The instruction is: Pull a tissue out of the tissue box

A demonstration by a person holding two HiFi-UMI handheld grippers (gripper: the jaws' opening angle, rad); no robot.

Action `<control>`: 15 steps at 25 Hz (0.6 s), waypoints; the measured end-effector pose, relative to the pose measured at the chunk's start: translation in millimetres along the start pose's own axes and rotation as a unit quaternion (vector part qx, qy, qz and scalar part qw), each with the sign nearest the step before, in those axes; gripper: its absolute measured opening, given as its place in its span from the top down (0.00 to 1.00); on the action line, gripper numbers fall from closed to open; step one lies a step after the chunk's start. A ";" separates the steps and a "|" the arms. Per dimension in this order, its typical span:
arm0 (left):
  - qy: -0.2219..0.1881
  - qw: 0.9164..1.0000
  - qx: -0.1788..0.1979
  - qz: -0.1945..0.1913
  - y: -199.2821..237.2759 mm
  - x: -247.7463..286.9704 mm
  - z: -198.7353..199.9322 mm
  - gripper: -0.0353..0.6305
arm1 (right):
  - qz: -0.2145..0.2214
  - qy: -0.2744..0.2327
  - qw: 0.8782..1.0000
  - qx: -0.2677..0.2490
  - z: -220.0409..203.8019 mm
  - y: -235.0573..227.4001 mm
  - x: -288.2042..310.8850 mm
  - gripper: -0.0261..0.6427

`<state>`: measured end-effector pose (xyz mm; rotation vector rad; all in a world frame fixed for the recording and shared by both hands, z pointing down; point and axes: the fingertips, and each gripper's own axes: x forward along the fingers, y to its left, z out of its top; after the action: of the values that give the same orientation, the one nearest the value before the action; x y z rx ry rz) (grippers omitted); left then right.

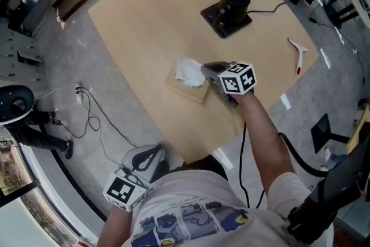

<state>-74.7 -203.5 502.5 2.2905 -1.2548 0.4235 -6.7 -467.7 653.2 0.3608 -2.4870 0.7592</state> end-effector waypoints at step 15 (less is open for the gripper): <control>-0.021 1.000 0.021 0.003 -5.8 -31.6 -2.9 0.94 | -0.061 0.010 0.995 -0.081 -0.1 31.2 -7.6 0.96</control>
<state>-86.5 -177.3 488.0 2.3419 -1.2836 0.4095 -12.3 -441.6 635.3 0.4394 -2.4615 0.5066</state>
